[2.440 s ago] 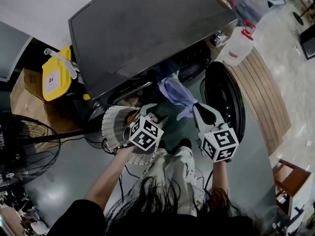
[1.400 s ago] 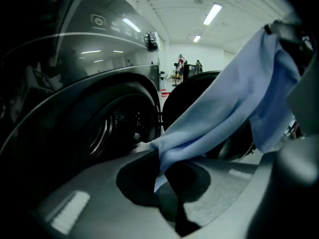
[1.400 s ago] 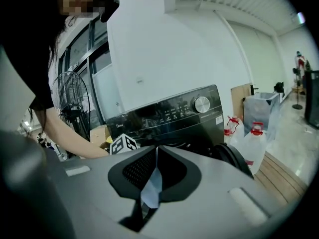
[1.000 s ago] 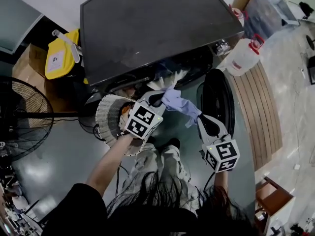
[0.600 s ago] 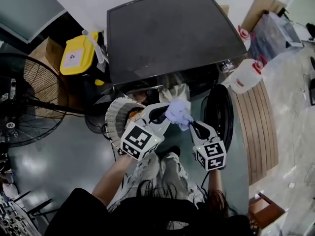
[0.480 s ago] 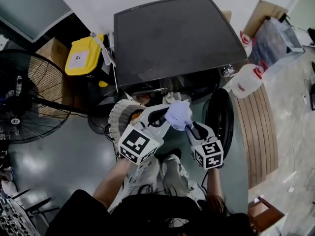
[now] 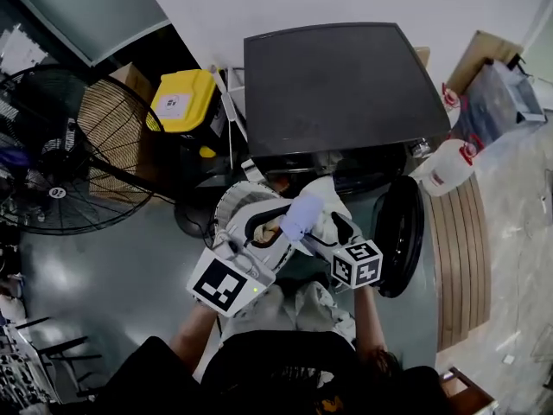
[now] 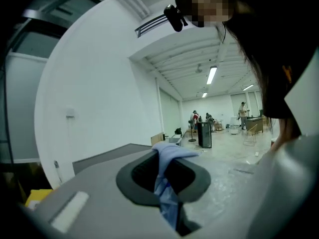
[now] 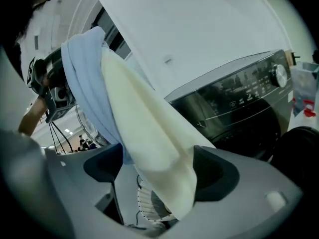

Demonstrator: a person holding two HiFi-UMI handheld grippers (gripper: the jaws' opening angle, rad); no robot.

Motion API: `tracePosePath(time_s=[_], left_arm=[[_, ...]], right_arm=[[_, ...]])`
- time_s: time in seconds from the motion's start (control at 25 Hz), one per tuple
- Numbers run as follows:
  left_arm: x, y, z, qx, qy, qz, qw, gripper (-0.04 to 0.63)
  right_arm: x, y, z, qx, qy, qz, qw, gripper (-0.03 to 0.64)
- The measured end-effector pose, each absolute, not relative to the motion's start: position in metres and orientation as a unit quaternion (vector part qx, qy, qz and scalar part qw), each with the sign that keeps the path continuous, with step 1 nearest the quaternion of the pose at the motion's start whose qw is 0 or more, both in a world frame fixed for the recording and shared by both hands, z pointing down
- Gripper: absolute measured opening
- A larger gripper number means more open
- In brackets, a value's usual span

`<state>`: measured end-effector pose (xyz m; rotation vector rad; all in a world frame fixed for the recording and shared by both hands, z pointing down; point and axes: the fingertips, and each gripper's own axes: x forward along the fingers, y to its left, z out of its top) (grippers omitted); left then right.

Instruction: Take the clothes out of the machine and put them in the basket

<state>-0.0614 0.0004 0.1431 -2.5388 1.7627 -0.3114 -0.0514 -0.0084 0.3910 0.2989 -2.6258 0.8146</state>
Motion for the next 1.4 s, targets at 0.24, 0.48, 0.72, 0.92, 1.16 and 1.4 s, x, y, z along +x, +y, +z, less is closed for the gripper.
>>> tracePosePath(time_s=[0.24,0.48,0.72,0.92,1.16,1.4], left_arm=[[-0.100,0.050,0.133,-0.803,0.572,-0.161,0.043,0.011],[-0.176,0.098,0.126,-0.772,0.631,-0.078,0.002,0.011],[-0.251,0.154,0.170,-0.727,0.667,-0.163,-0.013,0.011],[-0.286,0.191,0.226,-0.710,0.671,-0.204,-0.063,0.011],[-0.306,0.201,0.256,-0.715,0.664,-0.204,-0.083,0.012],[-0.318,0.216,0.238,-0.721,0.667,-0.177,-0.063,0.012]], right_arm=[[-0.106,0.012,0.353,0.084,-0.942,0.293,0.137,0.142],[-0.146,0.038,0.324,0.096,-0.946,0.290,0.112,0.069],[-0.179,0.068,0.284,0.084,-0.945,0.311,0.054,0.066],[-0.205,0.104,0.243,0.041,-0.942,0.333,0.006,0.064],[-0.231,0.152,0.211,-0.013,-0.947,0.322,0.005,0.064],[-0.260,0.201,0.171,-0.081,-0.935,0.344,-0.032,0.063]])
